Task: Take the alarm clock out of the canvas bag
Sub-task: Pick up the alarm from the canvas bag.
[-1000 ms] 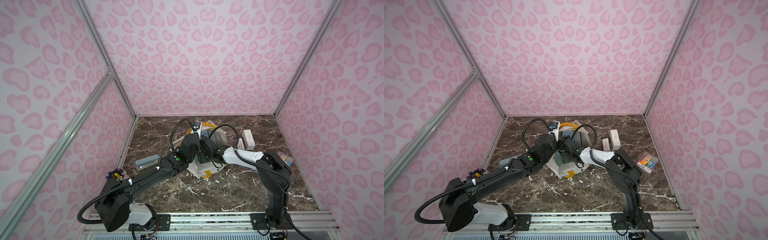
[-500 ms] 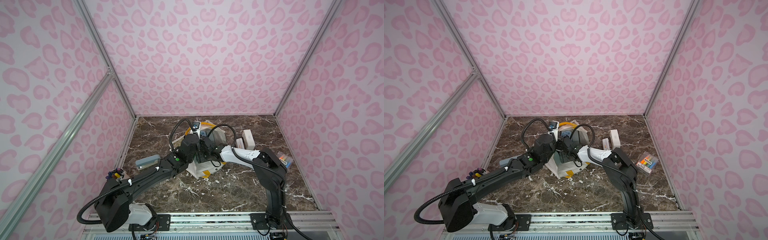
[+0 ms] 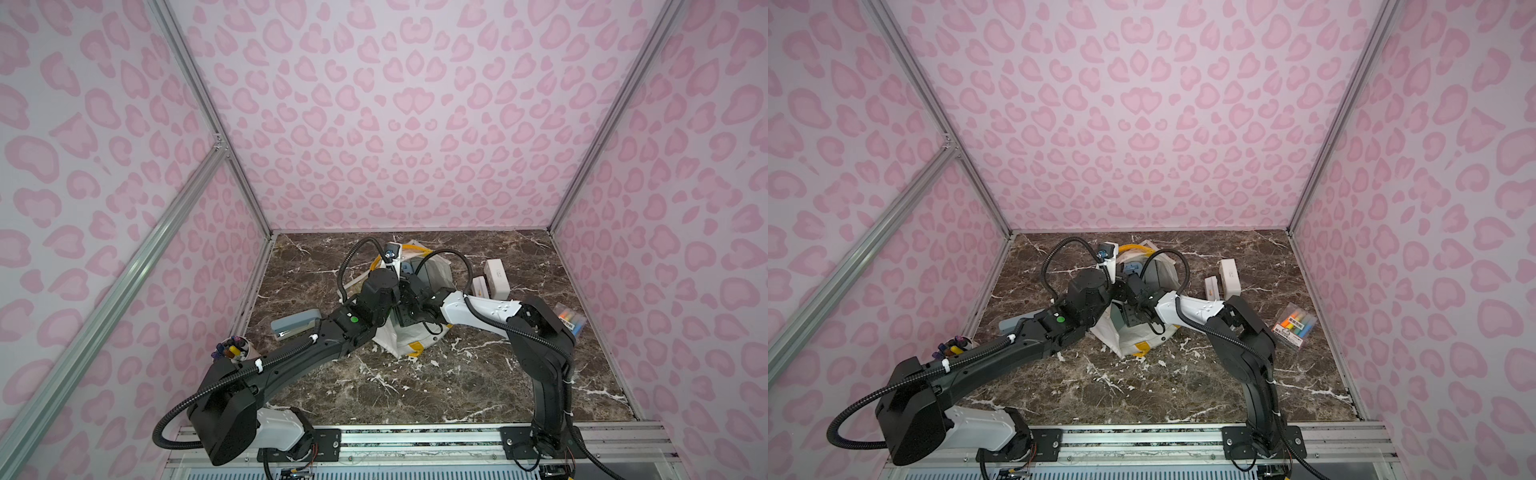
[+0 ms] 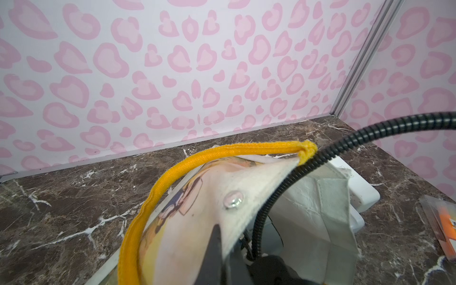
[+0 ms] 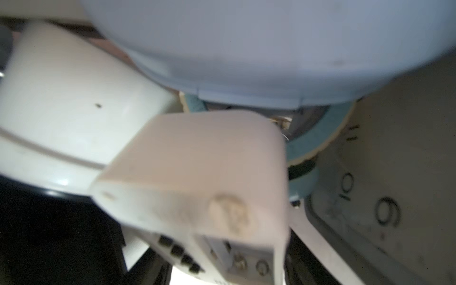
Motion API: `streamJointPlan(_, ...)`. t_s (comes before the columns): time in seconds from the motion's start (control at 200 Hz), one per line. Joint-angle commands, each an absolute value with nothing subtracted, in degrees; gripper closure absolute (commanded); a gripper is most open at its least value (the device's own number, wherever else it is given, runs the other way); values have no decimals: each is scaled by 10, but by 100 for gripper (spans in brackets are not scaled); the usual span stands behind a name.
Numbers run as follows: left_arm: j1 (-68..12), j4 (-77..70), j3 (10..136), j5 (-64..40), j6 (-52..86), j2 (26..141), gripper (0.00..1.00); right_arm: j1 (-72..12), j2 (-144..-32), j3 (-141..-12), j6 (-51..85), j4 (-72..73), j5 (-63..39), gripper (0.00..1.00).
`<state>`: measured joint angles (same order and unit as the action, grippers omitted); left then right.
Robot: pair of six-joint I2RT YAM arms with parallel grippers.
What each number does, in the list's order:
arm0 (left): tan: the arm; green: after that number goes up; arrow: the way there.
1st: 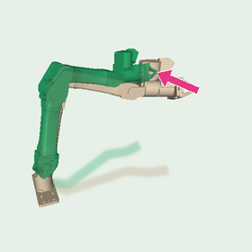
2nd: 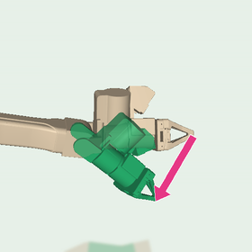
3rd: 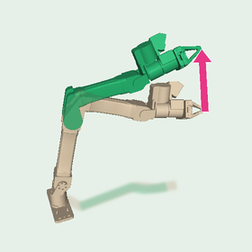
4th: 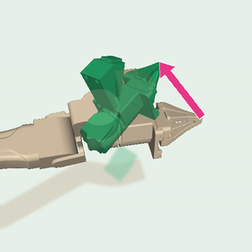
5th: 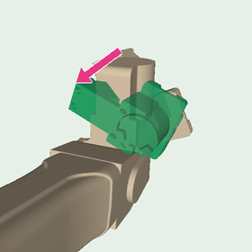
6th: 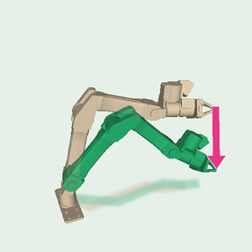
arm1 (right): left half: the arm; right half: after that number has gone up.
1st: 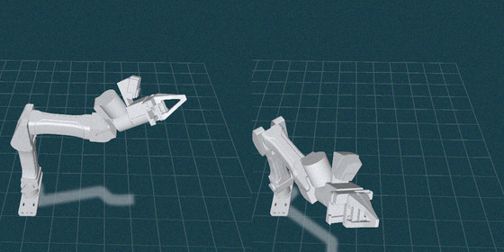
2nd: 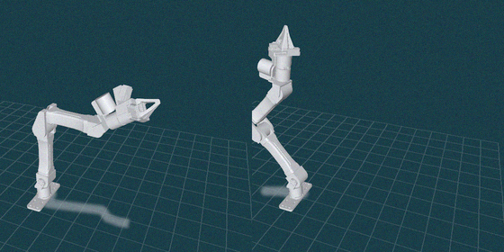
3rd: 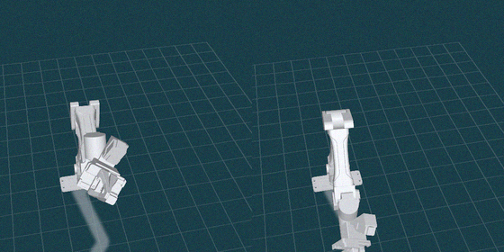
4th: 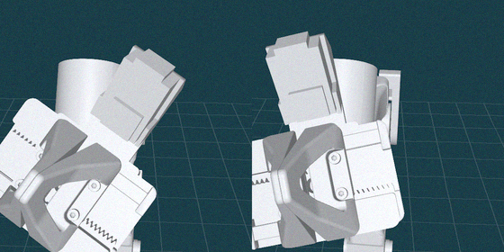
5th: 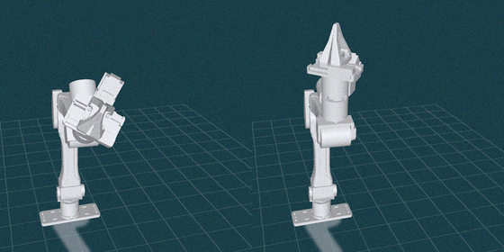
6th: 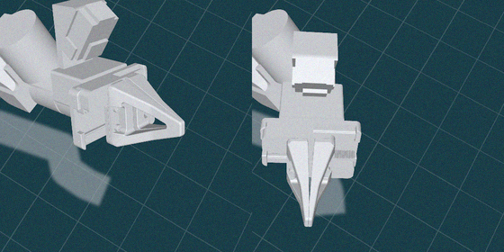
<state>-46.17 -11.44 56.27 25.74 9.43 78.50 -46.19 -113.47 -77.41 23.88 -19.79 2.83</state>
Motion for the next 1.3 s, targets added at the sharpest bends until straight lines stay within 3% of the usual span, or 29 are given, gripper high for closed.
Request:
streamJointPlan(0.0,-465,-137,563,228,102,783,97,-464,-1126,-772,222,-156,40,36)
streamJointPlan(0.32,-465,-131,562,241,104,783,97,-464,-1094,-740,194,-124,23,41)
streamJointPlan(0.5,-465,-124,564,248,105,784,97,-464,-1080,-729,177,-116,14,49)
streamJointPlan(1.295,-465,-91,574,291,95,780,97,-464,-1018,-670,143,-98,8,49)
